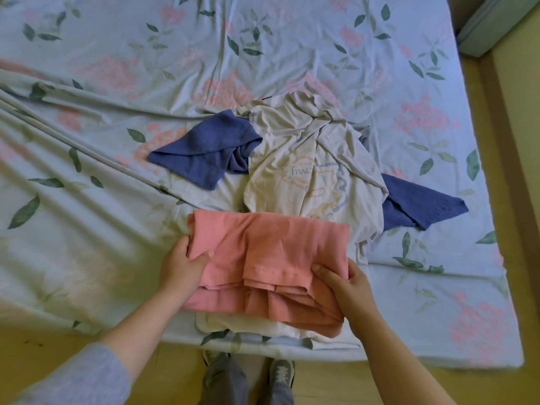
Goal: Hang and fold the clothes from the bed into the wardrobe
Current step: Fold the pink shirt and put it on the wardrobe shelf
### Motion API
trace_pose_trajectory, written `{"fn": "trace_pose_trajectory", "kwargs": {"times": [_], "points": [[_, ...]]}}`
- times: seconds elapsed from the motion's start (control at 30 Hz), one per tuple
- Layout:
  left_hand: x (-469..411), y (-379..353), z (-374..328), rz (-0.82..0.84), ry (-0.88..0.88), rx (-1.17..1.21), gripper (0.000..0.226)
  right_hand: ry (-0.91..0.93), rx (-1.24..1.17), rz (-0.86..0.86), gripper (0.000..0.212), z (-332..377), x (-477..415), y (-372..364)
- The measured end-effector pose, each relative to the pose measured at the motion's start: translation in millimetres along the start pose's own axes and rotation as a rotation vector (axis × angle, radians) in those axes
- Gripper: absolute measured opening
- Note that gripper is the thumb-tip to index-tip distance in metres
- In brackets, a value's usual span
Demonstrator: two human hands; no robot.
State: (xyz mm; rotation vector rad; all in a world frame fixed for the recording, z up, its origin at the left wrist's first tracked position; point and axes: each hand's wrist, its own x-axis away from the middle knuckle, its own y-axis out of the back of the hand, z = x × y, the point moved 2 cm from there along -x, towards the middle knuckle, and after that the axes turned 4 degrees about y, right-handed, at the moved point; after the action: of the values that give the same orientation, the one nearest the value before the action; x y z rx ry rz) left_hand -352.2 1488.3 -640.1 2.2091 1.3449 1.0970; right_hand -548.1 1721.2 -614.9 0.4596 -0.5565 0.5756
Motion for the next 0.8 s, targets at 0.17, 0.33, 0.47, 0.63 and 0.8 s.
{"fn": "trace_pose_trajectory", "kwargs": {"times": [0.17, 0.33, 0.47, 0.63, 0.8], "points": [[32.6, 33.9, -53.6, -0.044, -0.099, 0.071, 0.026, 0.123, 0.014, 0.007, 0.033, 62.3, 20.8, 25.8], [72.3, 89.1, -128.8, -0.11, -0.195, 0.153, 0.022, 0.26, 0.008, -0.011, 0.033, 139.9, 60.2, 55.6], [107.1, 144.0, -195.3, -0.17, -0.294, 0.215, 0.02, 0.393, -0.024, -0.008, 0.032, 213.2, 96.1, 80.1], [154.1, 225.5, -285.6, -0.313, -0.429, 0.269, 0.024, 0.604, -0.067, -0.003, 0.026, 321.7, 148.6, 105.0], [199.7, 310.7, -358.3, -0.426, -0.534, 0.342, 0.024, 0.817, -0.102, -0.019, 0.024, 420.8, 208.1, 127.0]]}}
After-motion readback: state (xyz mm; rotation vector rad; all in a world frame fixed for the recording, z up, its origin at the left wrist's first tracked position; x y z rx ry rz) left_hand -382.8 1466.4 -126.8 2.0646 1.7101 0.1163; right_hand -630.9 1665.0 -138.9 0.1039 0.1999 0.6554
